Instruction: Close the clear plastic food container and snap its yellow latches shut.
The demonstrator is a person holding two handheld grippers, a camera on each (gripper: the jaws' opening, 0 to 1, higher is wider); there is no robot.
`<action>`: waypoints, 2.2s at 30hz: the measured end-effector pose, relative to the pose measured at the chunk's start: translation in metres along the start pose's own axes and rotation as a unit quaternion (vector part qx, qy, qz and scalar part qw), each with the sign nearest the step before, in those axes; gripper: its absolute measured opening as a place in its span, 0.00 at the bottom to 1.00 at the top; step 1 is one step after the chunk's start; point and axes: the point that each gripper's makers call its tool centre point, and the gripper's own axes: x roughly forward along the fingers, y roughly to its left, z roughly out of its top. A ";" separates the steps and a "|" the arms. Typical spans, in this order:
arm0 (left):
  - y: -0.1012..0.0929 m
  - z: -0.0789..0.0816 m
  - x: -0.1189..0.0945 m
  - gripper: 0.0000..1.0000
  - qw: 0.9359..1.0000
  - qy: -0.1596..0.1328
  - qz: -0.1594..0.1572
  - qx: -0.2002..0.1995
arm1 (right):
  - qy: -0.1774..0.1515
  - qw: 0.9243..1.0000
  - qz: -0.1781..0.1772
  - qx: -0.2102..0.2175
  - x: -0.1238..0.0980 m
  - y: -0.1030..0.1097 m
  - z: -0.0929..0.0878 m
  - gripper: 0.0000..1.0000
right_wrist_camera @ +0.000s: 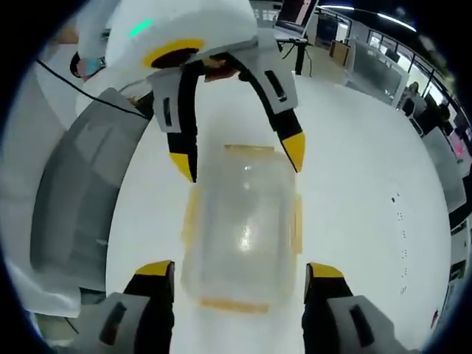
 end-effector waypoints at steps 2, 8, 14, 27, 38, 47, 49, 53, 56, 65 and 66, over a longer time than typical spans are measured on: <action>0.001 -0.003 0.003 0.72 1.000 0.007 -0.001 0.002 | 0.007 1.000 -0.010 -0.007 0.002 0.000 -0.004 0.72; 0.002 -0.005 0.009 0.76 1.000 0.020 -0.003 0.007 | 0.003 0.999 -0.034 -0.001 0.008 -0.003 -0.007 0.74; -0.001 -0.007 0.014 0.76 0.999 0.031 -0.011 0.014 | 0.005 0.999 -0.046 0.004 0.017 -0.003 -0.012 0.76; -0.002 -0.010 0.020 0.77 0.999 0.045 -0.012 0.011 | 0.007 0.999 -0.048 0.005 0.023 -0.002 -0.016 0.74; -0.008 -0.019 0.015 0.77 0.999 0.041 -0.007 -0.002 | 0.014 0.999 -0.042 -0.006 0.027 0.001 -0.008 0.74; -0.013 -0.042 0.006 0.77 0.999 0.044 -0.006 -0.007 | 0.016 0.999 -0.039 -0.010 0.037 0.004 0.014 0.74; -0.013 -0.047 0.004 0.77 0.999 0.046 -0.005 -0.007 | 0.017 0.999 -0.039 -0.010 0.040 0.003 0.020 0.74; -0.011 -0.058 0.000 0.77 0.999 0.051 -0.005 -0.006 | 0.019 0.999 -0.038 -0.009 0.045 0.002 0.029 0.74; -0.010 -0.065 -0.003 0.77 0.999 0.051 -0.005 -0.006 | 0.018 0.999 -0.039 -0.008 0.047 0.000 0.036 0.74; -0.003 -0.076 -0.006 0.77 0.999 0.047 -0.004 -0.009 | 0.021 0.999 -0.038 -0.010 0.052 -0.008 0.047 0.73; -0.002 -0.077 -0.006 0.77 0.999 0.046 -0.004 -0.010 | 0.022 0.999 -0.038 -0.010 0.052 -0.009 0.047 0.73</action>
